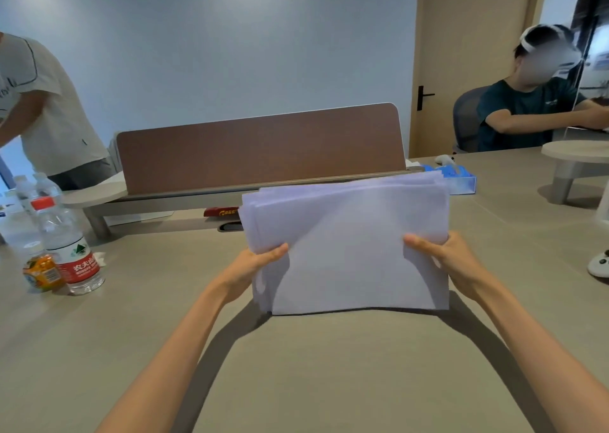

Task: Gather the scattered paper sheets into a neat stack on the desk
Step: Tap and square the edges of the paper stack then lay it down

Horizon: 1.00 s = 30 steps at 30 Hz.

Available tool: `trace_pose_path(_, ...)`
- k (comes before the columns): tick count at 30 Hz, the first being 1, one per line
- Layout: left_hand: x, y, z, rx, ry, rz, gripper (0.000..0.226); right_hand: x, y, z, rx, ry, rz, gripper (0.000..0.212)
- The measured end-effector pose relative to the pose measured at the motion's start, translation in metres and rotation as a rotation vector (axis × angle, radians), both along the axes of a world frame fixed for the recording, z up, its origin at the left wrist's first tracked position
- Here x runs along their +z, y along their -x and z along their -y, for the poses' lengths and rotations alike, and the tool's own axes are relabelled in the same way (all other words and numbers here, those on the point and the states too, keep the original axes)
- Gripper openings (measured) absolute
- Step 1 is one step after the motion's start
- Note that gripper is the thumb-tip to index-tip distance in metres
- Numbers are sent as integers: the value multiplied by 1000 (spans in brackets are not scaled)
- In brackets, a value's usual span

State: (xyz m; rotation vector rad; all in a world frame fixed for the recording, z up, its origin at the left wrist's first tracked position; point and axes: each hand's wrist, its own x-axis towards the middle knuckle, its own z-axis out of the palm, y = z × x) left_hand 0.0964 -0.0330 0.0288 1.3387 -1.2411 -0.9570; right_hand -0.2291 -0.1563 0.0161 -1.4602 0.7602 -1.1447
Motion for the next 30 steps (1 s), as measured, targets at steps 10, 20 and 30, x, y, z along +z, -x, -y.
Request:
trace_pose_path(10,-20,2,1,-5,-70,-41,73,-16,-7,1,-158,-129,77,35)
trace_pose_path(20,16,2,-7,156,51,-61,21,47,-3,-1,-32,60,-154,39)
trace_pose_path(30,31,24,-17,89,309,-420,30,44,-9,-34,537,-204,566,68)
